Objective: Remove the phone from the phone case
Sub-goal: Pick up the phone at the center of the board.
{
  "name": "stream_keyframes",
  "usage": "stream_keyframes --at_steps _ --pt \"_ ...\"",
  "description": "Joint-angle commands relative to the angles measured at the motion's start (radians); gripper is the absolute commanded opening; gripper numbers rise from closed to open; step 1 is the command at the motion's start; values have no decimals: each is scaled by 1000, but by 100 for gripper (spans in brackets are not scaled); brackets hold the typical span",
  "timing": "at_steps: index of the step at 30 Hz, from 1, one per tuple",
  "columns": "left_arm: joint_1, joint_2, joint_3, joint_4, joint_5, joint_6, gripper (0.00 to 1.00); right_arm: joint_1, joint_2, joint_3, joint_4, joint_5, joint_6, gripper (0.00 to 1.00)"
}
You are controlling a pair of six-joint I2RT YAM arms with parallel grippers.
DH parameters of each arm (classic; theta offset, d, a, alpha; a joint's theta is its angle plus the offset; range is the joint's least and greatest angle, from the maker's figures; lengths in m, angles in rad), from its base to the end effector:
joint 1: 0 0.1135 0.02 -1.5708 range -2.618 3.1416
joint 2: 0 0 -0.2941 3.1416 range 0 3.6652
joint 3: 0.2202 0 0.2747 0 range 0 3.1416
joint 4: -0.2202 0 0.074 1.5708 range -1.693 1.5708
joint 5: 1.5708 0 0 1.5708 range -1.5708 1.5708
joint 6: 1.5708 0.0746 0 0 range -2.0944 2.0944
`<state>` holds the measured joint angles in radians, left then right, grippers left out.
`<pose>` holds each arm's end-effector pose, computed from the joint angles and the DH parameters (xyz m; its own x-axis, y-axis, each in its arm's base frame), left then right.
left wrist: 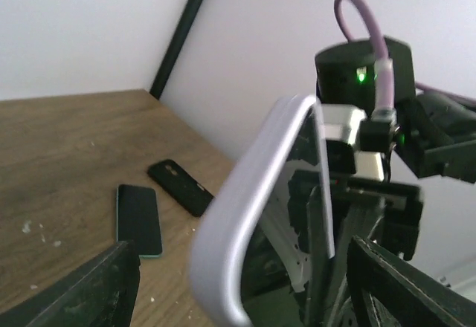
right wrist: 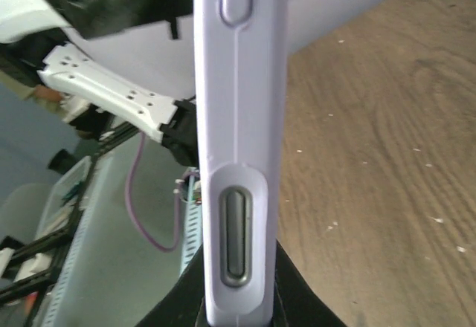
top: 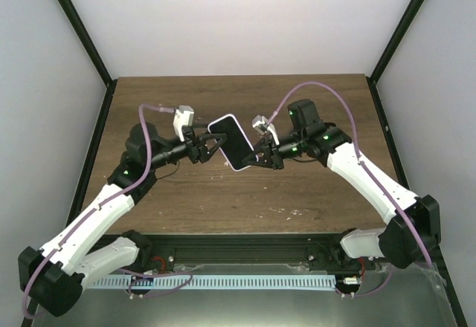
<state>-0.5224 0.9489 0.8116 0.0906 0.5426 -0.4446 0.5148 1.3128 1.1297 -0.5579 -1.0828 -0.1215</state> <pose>0.2062 -0.1632 0.3688 -0.4126 -0.1875 -0.8914 0.7719 0.4477 -0.4514 0.2286 0.2050 0.3345 -0.4865 -0.3405 -0.8046 -0.8634 0.0463 0.5024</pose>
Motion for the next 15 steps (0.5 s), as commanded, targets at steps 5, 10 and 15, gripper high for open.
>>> stream_keyframes --at_steps 5,10,15 --pt "9 74 -54 246 229 -68 61 -2 25 38 62 -206 54 1" --pt "10 116 -53 332 296 -129 41 -9 59 45 63 -217 61 1" --pt "11 125 -56 351 292 -149 28 -17 55 29 83 -213 77 1"
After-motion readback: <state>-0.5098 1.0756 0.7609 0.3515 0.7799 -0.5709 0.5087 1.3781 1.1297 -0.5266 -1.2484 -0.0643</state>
